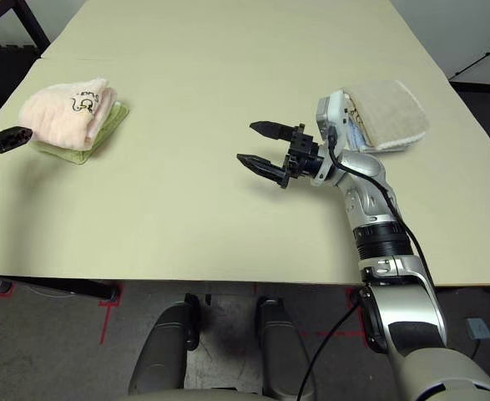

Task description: Fold the towel and set it aside.

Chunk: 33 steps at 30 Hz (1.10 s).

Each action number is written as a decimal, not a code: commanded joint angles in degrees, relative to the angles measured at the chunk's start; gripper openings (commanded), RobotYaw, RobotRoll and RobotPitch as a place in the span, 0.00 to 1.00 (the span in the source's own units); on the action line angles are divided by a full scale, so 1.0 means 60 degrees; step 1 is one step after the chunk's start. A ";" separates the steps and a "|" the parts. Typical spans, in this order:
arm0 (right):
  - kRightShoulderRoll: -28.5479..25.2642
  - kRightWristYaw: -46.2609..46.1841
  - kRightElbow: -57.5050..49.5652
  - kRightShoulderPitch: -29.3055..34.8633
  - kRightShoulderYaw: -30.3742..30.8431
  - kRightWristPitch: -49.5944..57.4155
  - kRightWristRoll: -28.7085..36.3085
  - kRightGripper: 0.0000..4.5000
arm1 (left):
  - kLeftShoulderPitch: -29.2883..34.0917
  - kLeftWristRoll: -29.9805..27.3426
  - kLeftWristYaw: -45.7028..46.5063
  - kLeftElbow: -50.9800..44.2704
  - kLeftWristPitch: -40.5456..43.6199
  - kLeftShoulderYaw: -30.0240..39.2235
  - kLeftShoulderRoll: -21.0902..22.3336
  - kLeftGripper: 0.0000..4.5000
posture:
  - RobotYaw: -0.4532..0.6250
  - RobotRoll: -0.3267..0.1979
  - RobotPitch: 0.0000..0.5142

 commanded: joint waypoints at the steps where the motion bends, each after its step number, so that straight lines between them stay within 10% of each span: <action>1: 0.0008 0.0015 -0.0004 0.0009 0.0044 -0.0018 0.0030 1.00 | -0.0372 0.0025 -0.0414 -0.0582 -0.0629 -0.0231 -0.0419 0.99 | 0.52 0.62 0.35; 10: 0.0427 -0.1541 0.0486 -0.0428 -0.0151 -0.0246 -0.0418 1.00 | -0.1334 0.0470 -0.1448 -0.0131 -0.3847 -0.1015 -0.2678 0.99 | 0.50 0.62 0.36; 22: 0.0882 -0.8543 0.4774 -0.2381 -0.1606 -0.2917 -0.1989 1.00 | -0.3420 0.2016 0.1885 0.5275 -1.0261 -0.0515 -0.5757 0.99 | 0.47 0.62 0.36; 33: -0.0439 -0.7627 0.6390 -0.2611 -0.2022 -0.4004 -0.1870 1.00 | -0.3641 0.2048 0.1444 0.7364 -1.1343 -0.0180 -0.5061 0.99 | 0.43 0.62 0.33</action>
